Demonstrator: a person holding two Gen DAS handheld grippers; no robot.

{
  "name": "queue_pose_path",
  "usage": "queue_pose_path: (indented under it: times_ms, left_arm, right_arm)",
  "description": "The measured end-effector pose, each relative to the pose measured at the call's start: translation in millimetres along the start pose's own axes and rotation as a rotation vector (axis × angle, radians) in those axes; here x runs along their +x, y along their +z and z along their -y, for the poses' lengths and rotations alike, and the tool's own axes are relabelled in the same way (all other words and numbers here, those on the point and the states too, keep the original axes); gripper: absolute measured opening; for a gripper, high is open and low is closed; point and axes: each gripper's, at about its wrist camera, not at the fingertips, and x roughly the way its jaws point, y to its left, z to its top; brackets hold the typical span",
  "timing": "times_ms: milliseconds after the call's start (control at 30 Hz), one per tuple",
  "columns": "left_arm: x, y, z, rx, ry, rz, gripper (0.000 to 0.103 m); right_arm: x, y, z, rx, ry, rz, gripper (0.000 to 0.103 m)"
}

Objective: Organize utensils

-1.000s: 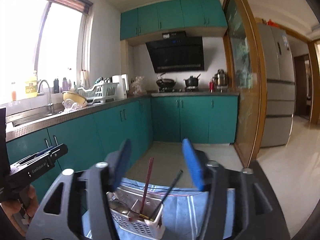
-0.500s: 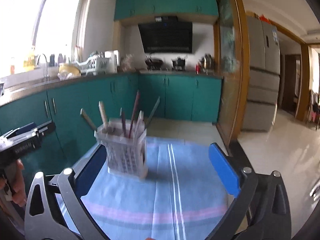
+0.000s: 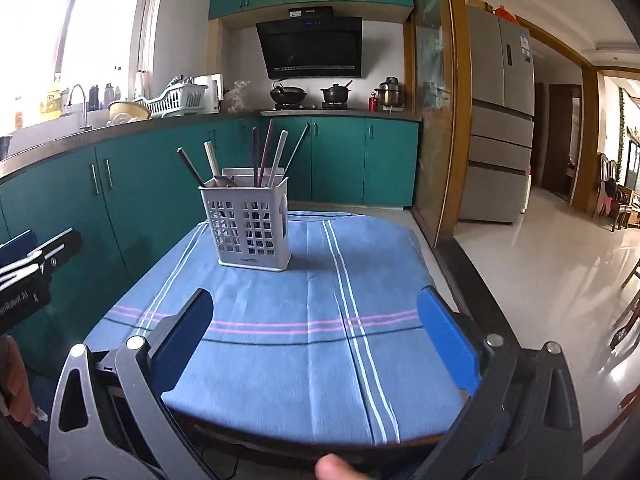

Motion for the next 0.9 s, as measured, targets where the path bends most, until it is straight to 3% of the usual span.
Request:
queue_pose_path:
  times_ms: [333, 900]
  left_arm:
    - [-31.9, -5.7, 6.1, 0.036, 0.002, 0.031, 0.099]
    - [-38.0, -6.7, 5.8, 0.036, 0.008, 0.031, 0.099]
  right_arm:
    - [-32.2, -6.8, -10.5, -0.024, -0.027, 0.062, 0.1]
    - [-40.1, -10.5, -15.6, -0.027, -0.035, 0.078, 0.1]
